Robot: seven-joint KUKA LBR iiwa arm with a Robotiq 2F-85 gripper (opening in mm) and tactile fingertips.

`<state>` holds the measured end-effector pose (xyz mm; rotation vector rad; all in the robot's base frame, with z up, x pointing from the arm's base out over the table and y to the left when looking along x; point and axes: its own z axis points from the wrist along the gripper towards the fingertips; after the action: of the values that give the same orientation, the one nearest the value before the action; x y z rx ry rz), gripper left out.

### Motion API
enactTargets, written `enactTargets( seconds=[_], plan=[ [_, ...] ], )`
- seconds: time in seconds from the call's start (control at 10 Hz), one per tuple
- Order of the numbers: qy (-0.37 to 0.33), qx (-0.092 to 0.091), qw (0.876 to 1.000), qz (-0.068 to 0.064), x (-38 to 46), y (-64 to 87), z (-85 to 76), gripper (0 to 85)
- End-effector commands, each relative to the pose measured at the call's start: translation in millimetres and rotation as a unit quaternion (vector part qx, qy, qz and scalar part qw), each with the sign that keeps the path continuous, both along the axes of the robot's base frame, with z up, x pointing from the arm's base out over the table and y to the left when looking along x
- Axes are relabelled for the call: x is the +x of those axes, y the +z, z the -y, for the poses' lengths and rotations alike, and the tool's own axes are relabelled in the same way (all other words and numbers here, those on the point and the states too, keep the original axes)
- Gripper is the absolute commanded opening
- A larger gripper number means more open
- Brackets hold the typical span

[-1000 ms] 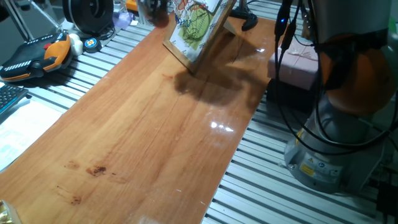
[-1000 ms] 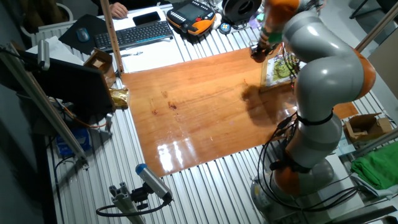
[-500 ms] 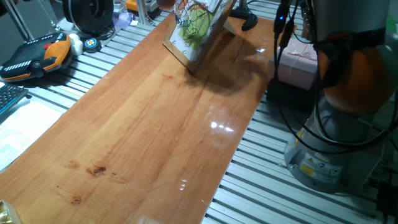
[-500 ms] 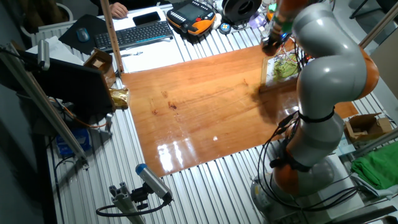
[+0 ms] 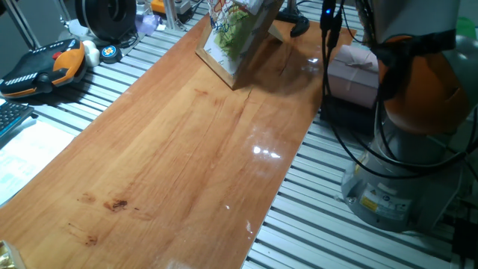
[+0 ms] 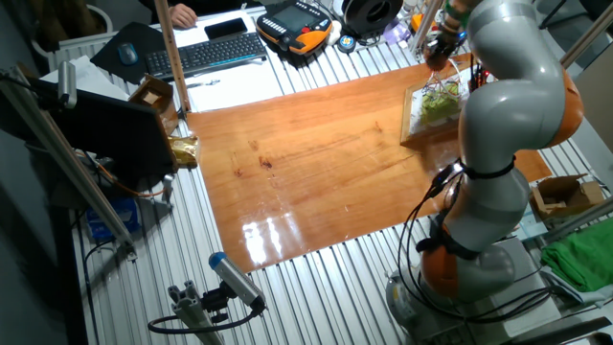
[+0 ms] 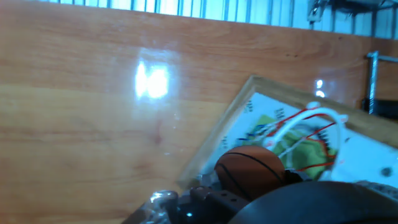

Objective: Grab a basketball, release it and shoot it into the basket

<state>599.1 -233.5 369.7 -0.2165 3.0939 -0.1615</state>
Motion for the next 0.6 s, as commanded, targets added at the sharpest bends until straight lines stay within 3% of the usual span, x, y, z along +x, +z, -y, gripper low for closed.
enactTargets(
  seconds=[0.0, 0.5],
  plan=[
    [0.008, -0.006, 1.0, 0.003, 0.0, -2.4, 17.9, 0.7],
    [0.043, -0.008, 0.999, 0.006, -0.2, -19.1, 44.7, 0.7]
  ],
)
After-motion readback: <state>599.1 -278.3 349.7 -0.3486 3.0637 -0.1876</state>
